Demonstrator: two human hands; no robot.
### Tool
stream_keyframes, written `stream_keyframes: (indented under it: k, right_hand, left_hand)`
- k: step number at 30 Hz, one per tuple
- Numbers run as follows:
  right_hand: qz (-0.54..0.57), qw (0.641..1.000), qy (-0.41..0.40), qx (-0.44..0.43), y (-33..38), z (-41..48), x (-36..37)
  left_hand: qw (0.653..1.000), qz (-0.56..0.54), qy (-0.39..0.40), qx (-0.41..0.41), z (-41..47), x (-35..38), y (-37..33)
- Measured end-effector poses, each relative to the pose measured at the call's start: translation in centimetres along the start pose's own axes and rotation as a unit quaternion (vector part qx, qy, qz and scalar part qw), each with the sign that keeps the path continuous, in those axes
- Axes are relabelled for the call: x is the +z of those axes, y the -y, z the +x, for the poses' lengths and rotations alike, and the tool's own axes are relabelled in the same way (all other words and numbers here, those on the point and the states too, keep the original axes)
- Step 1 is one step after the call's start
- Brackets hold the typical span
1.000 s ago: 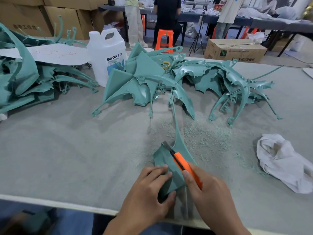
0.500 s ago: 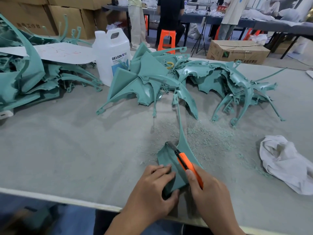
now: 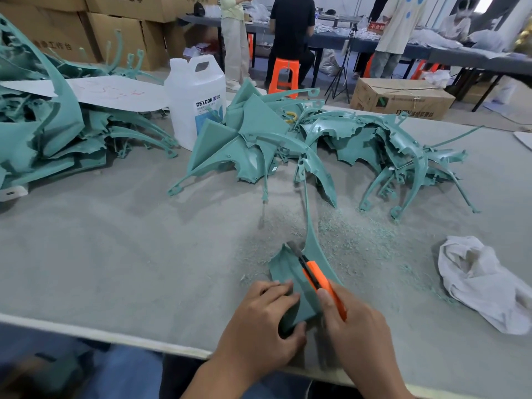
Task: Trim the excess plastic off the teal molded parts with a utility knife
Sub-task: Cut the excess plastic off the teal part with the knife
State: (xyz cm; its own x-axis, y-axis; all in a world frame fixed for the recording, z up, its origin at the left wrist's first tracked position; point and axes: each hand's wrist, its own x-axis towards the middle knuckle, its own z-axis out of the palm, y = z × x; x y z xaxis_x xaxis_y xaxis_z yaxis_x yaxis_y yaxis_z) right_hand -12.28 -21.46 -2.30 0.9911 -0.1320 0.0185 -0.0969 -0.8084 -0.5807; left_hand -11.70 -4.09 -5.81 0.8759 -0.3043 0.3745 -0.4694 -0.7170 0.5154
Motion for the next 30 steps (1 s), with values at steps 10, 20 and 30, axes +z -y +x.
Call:
stream_keyframes:
  k: [10, 20, 30]
  right_hand:
    - [0.073, 0.997, 0.015, -0.001, -1.9, 0.1, -2.8]
    - [0.161, 0.987, 0.016, -0.005, -2.0, -0.5, -4.3]
    - [0.417, 0.898, 0.104, 0.093, -2.7, -1.4, -4.5]
  left_hand:
    - [0.999, -0.039, 0.006, -0.011, -0.9, -2.2, 1.1]
    - [0.970, 0.100, -0.003, -0.222, 0.7, -6.2, 4.3]
    - [0.967, 0.158, 0.059, -0.191, 3.5, -1.3, 2.9]
